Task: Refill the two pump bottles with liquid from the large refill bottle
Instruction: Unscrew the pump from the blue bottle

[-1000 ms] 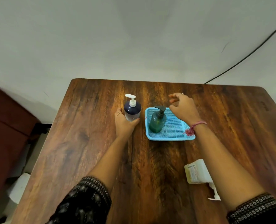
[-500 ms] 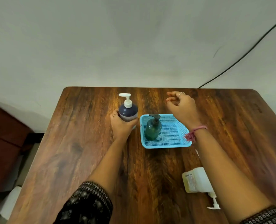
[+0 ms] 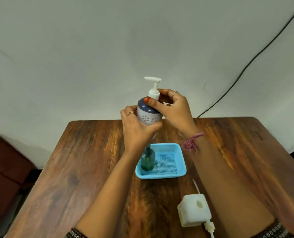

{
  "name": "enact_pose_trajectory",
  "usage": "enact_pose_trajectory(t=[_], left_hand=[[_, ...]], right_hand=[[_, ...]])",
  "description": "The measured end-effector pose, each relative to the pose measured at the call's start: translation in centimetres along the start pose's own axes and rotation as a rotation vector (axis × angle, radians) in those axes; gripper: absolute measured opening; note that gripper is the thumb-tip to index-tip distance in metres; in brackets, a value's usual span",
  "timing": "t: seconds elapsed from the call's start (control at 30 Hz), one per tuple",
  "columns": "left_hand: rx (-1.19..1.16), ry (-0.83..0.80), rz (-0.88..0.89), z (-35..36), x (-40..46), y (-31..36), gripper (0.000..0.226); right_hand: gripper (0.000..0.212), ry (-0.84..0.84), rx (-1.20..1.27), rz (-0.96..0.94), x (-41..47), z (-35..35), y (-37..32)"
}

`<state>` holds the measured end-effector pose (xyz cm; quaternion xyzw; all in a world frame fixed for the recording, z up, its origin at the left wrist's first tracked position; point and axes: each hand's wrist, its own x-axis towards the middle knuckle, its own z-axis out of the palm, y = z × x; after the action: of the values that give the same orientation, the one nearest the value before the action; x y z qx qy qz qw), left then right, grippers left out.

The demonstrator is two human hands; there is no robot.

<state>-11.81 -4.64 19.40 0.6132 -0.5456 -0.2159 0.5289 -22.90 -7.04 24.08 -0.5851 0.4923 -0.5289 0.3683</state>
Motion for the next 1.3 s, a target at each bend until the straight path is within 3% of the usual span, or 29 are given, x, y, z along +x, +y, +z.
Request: enact_pose_trajectory(t=[0.13, 0.27, 0.43, 0.53, 0.6, 0.67, 0.73, 0.87, 0.97, 1.07, 1.13, 1.23, 1.3], left_hand=[[0.026, -0.009, 0.08, 2.1, -1.2, 4.0, 0.072], [-0.029, -0.052, 0.119, 3.5, -1.8, 7.0, 0.076], [-0.086, -0.065, 0.165, 4.5, -2.3, 10.1, 0.068], [-0.066, -0.05, 0.186, 5.2, -2.8, 11.0, 0.071], [-0.064, -0.052, 0.187, 5.8, -3.1, 11.4, 0.072], [-0.061, -0.044, 0.201, 6.4, -3.3, 11.9, 0.072], [-0.063, -0.034, 0.209, 6.9, -3.5, 12.3, 0.072], [-0.067, -0.026, 0.2, 7.7, -3.6, 12.6, 0.073], [-0.085, -0.022, 0.196, 8.0, -3.7, 12.7, 0.074], [-0.079, -0.024, 0.204, 8.3, -3.7, 13.0, 0.073], [-0.073, -0.022, 0.21, 8.5, -3.8, 13.3, 0.073], [-0.08, -0.018, 0.205, 8.8, -3.8, 13.6, 0.072], [-0.084, -0.015, 0.204, 8.9, -3.8, 13.8, 0.071]], right_hand=[[0.029, 0.103, 0.143, -0.022, -0.3, -2.9, -2.6], [0.03, 0.067, 0.158, -0.068, -0.3, -6.5, -4.5], [0.028, -0.195, 0.192, -0.111, 0.3, -11.4, -6.9], [0.022, -0.313, 0.057, -0.114, 0.7, -14.4, -8.2], [0.033, -0.229, -0.075, -0.16, 1.0, -15.4, -8.6], [0.054, -0.031, -0.182, -0.189, 0.9, -15.6, -8.8], [0.053, 0.073, -0.266, -0.218, 0.7, -15.7, -8.9], [0.03, -0.1, -0.107, -0.159, 0.7, -17.4, -9.1], [0.038, -0.259, -0.043, -0.114, 0.7, -18.9, -9.4], [0.058, -0.154, -0.153, -0.123, 0.7, -18.8, -9.1], [0.056, -0.074, -0.169, -0.154, 0.6, -18.5, -8.9], [0.043, -0.161, -0.061, -0.116, 0.9, -19.3, -8.9], [0.048, -0.254, 0.019, -0.068, 1.3, -20.0, -8.9]])
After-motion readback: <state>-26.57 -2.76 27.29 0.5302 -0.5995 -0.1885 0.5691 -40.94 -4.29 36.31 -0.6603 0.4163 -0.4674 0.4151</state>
